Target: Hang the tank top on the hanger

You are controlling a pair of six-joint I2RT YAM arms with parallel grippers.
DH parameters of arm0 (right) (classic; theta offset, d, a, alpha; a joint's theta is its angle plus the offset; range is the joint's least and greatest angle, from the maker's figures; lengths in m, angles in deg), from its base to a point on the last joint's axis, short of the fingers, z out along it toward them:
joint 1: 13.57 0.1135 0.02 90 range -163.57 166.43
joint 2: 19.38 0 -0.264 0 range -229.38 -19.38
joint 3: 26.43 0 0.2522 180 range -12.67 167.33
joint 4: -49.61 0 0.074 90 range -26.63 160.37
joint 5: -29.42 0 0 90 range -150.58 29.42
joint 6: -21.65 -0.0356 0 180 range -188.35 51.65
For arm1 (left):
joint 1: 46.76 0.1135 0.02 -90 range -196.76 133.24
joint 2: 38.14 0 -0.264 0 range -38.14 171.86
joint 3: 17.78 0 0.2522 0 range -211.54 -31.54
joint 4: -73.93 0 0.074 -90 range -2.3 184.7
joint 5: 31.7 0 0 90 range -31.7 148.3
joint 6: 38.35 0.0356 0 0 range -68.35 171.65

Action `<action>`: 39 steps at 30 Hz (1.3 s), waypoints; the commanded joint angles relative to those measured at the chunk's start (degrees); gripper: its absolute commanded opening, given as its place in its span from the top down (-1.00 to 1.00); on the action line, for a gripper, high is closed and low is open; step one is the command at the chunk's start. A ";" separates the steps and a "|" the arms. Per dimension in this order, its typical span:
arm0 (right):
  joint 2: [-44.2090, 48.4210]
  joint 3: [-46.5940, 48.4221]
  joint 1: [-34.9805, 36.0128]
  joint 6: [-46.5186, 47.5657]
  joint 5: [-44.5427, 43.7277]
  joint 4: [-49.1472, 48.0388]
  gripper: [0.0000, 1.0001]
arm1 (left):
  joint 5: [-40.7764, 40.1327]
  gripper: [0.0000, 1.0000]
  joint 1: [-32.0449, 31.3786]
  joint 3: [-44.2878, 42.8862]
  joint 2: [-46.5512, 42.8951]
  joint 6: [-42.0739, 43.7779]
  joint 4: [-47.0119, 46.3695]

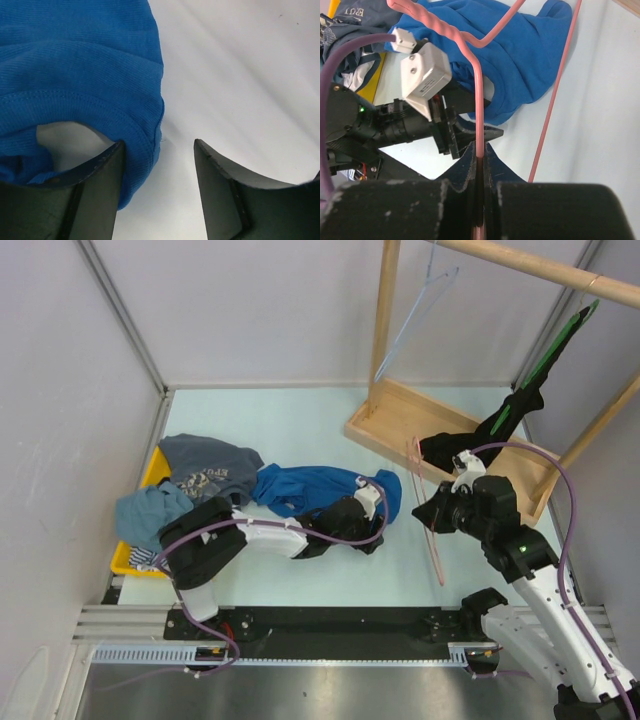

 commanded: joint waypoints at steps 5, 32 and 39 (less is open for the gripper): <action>0.84 1.09 -0.56 1.14 1.20 0.06 1.00 | -4.83 -0.23 0.11 -3.00 1.29 -3.03 4.91; -1.53 5.04 5.22 12.21 17.81 -3.01 1.00 | 11.06 1.00 26.98 -3.69 -21.38 -3.83 18.69; -5.57 4.87 17.96 11.60 17.82 -9.33 1.00 | 11.42 1.00 34.47 -3.26 -26.21 -0.40 21.96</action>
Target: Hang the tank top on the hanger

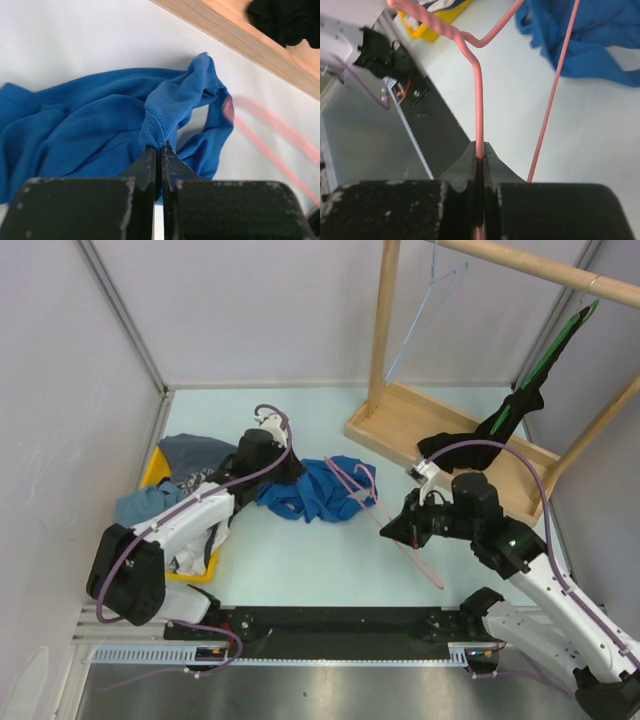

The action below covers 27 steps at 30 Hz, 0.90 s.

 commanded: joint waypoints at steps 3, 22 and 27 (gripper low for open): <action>-4.18 1.72 10.26 1.67 -0.57 -6.24 1.00 | 3.69 1.00 3.53 -0.61 -7.19 5.67 2.88; -8.75 -1.18 11.33 -0.87 5.82 -18.36 1.00 | 25.75 1.00 6.78 0.36 -18.97 8.31 1.30; -10.34 -2.14 10.63 -2.28 10.05 -26.08 1.00 | 32.06 1.00 6.78 -1.31 -20.02 8.31 1.22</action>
